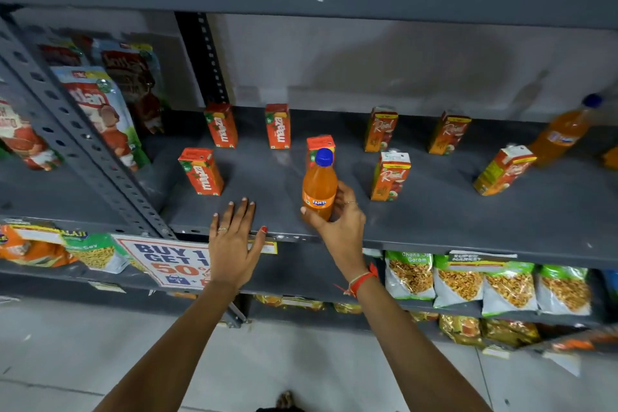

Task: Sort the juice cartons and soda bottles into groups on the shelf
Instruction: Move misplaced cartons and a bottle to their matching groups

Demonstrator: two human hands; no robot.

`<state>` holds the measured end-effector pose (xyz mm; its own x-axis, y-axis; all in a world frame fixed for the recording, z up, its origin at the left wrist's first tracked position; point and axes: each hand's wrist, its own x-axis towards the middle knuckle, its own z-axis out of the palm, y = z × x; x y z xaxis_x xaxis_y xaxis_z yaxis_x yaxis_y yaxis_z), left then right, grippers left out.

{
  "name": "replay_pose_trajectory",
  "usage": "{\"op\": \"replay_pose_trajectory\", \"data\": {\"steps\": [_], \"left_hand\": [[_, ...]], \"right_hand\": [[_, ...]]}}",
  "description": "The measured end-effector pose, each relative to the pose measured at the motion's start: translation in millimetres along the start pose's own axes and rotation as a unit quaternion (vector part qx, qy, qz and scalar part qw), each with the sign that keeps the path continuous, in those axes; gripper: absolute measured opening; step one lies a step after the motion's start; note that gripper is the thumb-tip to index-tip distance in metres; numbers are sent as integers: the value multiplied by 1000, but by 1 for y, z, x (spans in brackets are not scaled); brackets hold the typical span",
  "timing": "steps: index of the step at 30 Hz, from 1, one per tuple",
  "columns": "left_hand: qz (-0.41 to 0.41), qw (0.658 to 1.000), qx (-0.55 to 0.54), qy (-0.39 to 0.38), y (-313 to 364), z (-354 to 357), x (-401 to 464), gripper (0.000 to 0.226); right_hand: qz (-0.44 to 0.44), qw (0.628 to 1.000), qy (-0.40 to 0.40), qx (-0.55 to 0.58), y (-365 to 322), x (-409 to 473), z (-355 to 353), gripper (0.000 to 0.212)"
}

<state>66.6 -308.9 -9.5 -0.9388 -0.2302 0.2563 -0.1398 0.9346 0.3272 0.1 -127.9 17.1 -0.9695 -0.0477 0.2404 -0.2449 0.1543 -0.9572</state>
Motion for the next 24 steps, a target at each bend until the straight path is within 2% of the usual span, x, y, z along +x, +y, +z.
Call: {"op": "replay_pose_trajectory", "data": {"steps": [7,14,20,24], "left_hand": [[65,997,-4,-43,95,27,-11,59],[99,992,4,-74,196,60,-7,66],[84,995,17,-58,216,71,-7,75],[81,996,-9,-27,217,72,-8,62]], "right_hand": [[4,994,109,-18,14,-1,-95,58],[23,965,256,-55,33,24,-227,54],[63,935,332,-107,51,54,-317,59],[91,920,361,-120,63,73,-351,59]]}}
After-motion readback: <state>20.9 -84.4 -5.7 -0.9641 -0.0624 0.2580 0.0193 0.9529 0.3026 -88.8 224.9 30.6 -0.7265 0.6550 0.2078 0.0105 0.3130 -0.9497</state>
